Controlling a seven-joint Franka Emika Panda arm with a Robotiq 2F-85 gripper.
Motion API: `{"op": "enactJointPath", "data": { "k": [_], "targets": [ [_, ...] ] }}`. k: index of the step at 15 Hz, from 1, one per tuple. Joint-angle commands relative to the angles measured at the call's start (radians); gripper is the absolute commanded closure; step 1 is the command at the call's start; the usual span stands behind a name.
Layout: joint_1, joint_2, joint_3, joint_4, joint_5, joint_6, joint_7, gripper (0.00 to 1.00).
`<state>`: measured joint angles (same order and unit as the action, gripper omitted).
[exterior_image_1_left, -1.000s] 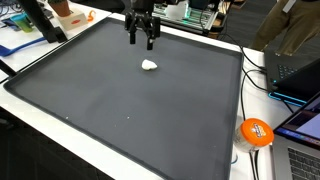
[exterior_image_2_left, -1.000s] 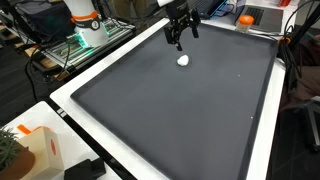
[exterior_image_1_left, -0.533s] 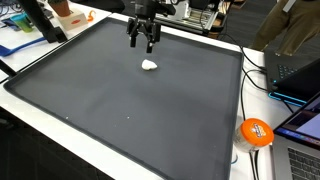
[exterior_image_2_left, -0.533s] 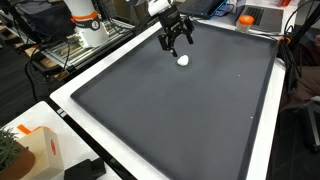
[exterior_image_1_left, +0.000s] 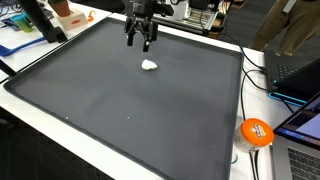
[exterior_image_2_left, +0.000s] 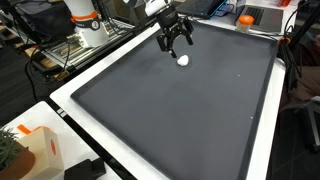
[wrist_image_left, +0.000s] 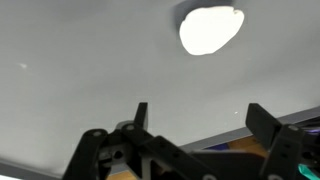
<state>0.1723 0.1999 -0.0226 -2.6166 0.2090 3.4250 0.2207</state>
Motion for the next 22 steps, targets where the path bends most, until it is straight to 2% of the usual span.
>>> {"op": "enactJointPath", "data": {
  "k": [1,5,13,17,18,19,22],
  "targets": [
    [0.101,0.034,-0.074,-0.043,0.119,0.140,-0.058,0.00],
    [0.159,0.044,-0.076,-0.078,0.201,0.210,-0.098,0.00],
    [0.222,0.032,-0.062,-0.145,0.225,0.214,-0.149,0.00],
    [0.246,0.078,-0.051,-0.127,0.242,0.282,-0.138,0.00],
    [0.248,0.085,-0.048,-0.129,0.237,0.308,-0.130,0.00],
    [0.209,0.095,0.001,-0.128,0.252,0.343,-0.149,0.00],
    [0.202,0.132,0.038,-0.128,0.266,0.436,-0.143,0.00]
  ]
}}
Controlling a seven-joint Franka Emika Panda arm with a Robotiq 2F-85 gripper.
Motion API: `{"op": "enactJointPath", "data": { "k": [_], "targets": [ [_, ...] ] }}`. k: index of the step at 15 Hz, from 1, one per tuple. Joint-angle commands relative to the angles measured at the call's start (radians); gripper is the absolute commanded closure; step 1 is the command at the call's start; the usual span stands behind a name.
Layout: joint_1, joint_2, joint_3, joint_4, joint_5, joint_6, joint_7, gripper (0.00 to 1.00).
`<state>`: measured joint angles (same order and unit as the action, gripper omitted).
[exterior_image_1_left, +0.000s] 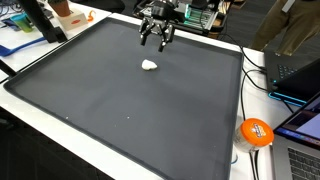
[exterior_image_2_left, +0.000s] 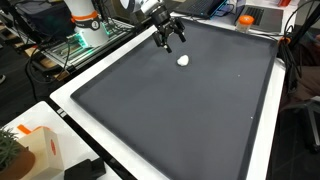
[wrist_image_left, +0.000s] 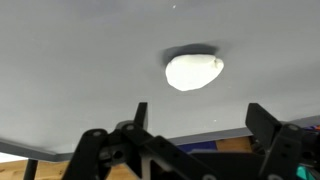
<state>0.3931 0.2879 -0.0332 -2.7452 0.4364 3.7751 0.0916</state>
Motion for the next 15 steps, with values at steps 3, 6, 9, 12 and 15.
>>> {"op": "enactJointPath", "data": {
  "k": [3,6,9,12,15],
  "targets": [
    [-0.018,0.110,0.075,0.022,0.072,0.212,-0.002,0.00],
    [-0.039,0.096,0.095,0.014,0.070,0.231,-0.012,0.00],
    [-0.043,0.128,0.097,0.027,0.081,0.270,-0.012,0.00],
    [-0.034,0.161,0.107,0.050,0.105,0.291,-0.021,0.00],
    [-0.031,0.189,0.117,0.066,0.111,0.302,-0.014,0.00]
  ]
}}
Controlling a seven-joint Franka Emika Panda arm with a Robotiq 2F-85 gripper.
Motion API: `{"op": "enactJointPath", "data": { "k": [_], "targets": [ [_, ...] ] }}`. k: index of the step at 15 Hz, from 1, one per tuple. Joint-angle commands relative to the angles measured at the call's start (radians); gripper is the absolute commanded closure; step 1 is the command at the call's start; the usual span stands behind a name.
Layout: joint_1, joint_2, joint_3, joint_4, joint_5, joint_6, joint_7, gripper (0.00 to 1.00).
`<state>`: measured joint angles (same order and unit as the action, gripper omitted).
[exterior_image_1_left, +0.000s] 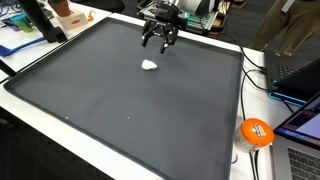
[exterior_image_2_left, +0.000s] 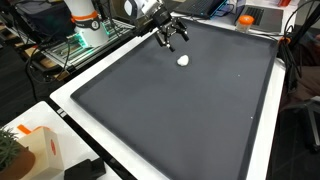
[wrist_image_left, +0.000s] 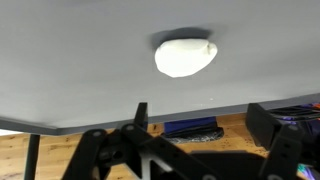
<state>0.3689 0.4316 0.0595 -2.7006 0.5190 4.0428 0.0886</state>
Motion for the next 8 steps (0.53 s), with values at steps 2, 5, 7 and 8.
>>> {"op": "enactJointPath", "data": {
  "k": [2,5,7,8],
  "targets": [
    [-0.007,0.066,0.031,0.032,0.025,0.044,-0.002,0.00],
    [-0.001,0.105,0.030,0.049,0.051,0.076,-0.008,0.00],
    [-0.003,0.122,0.033,0.054,0.059,0.097,-0.001,0.00],
    [-0.004,0.132,0.035,0.056,0.060,0.107,0.002,0.00]
  ]
}}
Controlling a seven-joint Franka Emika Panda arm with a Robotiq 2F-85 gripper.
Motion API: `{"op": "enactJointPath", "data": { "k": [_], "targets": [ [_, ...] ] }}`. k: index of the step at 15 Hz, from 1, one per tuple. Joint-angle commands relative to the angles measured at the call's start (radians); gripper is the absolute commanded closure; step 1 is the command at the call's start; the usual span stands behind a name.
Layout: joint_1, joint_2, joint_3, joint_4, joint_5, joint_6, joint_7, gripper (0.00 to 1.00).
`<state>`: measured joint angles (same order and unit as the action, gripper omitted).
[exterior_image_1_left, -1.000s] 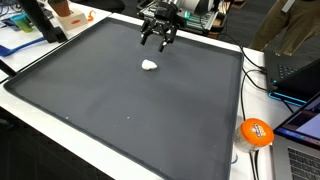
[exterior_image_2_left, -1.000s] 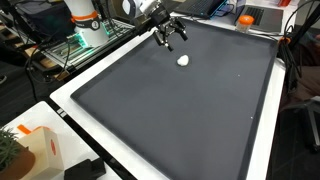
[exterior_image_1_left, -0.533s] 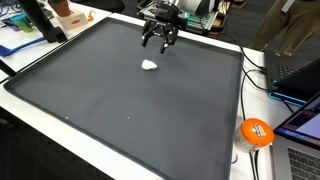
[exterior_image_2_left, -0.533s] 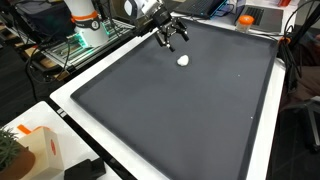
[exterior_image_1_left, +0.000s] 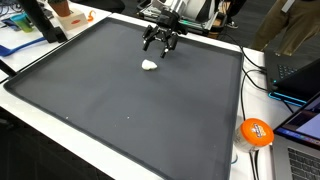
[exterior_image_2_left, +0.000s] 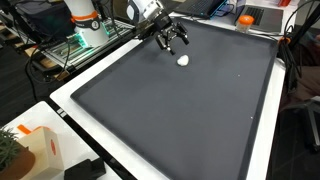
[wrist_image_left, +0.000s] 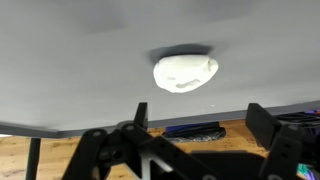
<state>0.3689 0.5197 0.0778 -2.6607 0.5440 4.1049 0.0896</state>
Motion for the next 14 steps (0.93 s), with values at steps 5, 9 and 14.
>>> {"op": "enactJointPath", "data": {
  "k": [5,9,14],
  "targets": [
    [-0.009,0.075,0.033,0.022,0.028,0.090,0.022,0.00],
    [-0.014,0.104,0.047,0.035,0.029,0.136,0.047,0.00],
    [-0.014,0.113,0.052,0.038,0.028,0.143,0.062,0.00]
  ]
}}
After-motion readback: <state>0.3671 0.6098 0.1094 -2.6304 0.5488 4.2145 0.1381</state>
